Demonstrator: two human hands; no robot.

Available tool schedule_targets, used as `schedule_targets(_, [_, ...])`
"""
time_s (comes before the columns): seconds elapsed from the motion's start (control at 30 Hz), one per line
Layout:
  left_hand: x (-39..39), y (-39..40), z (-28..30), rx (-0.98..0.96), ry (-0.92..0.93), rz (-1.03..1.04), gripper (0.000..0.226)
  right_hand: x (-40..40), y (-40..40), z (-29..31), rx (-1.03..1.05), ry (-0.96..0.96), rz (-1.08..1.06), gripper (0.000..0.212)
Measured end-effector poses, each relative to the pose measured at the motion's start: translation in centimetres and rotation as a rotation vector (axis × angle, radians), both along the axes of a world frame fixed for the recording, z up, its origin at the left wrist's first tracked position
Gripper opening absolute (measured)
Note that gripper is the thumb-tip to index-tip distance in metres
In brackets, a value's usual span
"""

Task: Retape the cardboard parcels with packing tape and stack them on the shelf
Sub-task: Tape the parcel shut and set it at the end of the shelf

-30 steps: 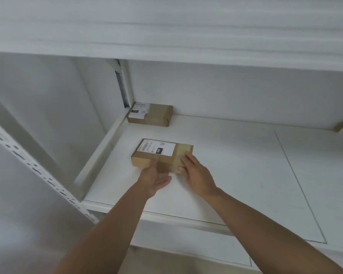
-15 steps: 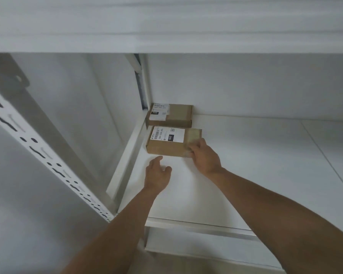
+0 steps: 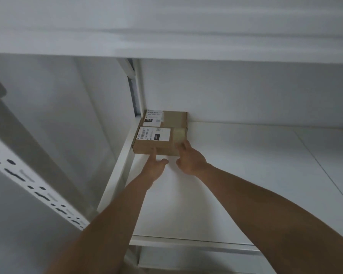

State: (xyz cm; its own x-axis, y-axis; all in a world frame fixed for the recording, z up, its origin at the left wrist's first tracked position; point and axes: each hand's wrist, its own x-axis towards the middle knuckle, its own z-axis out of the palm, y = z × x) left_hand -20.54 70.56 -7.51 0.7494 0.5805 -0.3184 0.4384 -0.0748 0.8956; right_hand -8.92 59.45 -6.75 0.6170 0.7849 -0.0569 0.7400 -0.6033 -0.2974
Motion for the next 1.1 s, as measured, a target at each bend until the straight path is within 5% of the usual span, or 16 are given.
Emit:
schedule_targets(0.43, [0.2, -1.0, -0.3, 0.029, -0.034, 0.105, 0.071, 1.5, -1.1, 1.3, 0.024, 0.152, -0.005, 0.059])
schedule_targets(0.63, [1.5, -3.9, 0.3, 0.085, 0.015, 0.192, 0.063, 1.3, -5.5, 1.4, 0.045, 0.165, -0.032, 0.074])
schedule_targets(1.1, [7.3, -18.3, 1.4, 0.200, 0.059, 0.037, 0.055, 6.5, -20.4, 0.7, 0.066, 0.247, -0.141, 0.066])
